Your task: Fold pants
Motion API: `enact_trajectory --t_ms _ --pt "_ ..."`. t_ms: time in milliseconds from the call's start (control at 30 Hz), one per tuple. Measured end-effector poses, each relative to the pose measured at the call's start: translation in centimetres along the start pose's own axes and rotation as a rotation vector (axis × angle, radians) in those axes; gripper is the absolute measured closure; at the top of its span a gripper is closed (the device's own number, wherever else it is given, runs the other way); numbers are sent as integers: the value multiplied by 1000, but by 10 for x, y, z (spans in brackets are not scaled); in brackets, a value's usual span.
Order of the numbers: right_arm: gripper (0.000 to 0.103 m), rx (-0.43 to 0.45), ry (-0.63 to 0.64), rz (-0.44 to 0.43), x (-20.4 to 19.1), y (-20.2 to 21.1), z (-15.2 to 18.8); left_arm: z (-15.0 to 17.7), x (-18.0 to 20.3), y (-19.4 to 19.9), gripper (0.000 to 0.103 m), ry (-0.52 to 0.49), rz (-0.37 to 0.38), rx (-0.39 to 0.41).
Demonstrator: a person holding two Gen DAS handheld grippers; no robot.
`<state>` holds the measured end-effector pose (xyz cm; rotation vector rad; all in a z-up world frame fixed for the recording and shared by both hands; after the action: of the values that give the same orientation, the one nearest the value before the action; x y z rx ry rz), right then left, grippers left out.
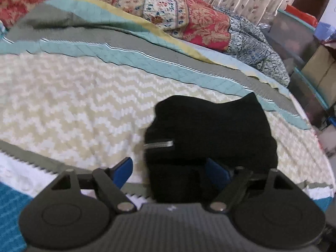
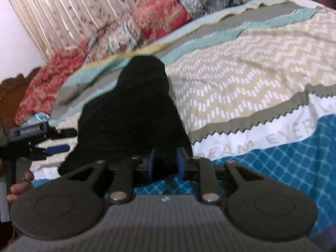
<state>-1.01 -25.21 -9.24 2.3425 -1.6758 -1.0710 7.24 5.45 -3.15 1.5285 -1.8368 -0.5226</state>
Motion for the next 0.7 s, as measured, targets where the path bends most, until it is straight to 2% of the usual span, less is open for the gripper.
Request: enact_trajectory --t_ms 133,267,400,700 --pt "66 16 -7 -3 -2 -2 -10 15 -4 15 22 -4 -50 -15" --pt "66 -8 6 -15 -15 0 -6 32 -4 26 22 12 -57 -32" --pt "65 -40 3 -14 -25 -3 1 47 1 36 22 -20 -79 -24" --pt "61 -31 -4 10 -33 1 6 60 4 44 21 -49 -127 -19"
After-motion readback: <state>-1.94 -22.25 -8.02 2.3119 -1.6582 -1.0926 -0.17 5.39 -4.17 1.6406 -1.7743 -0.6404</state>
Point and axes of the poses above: each gripper's, at about its wrist camera, not at the fingertips, and y roughly against the way its jaws point, x to its right, z to its underside, the point moved 4 cm from there along -y, roughly the way its jaws point, and after that the axes turned 4 degrees about y, right-handed, at the moved point
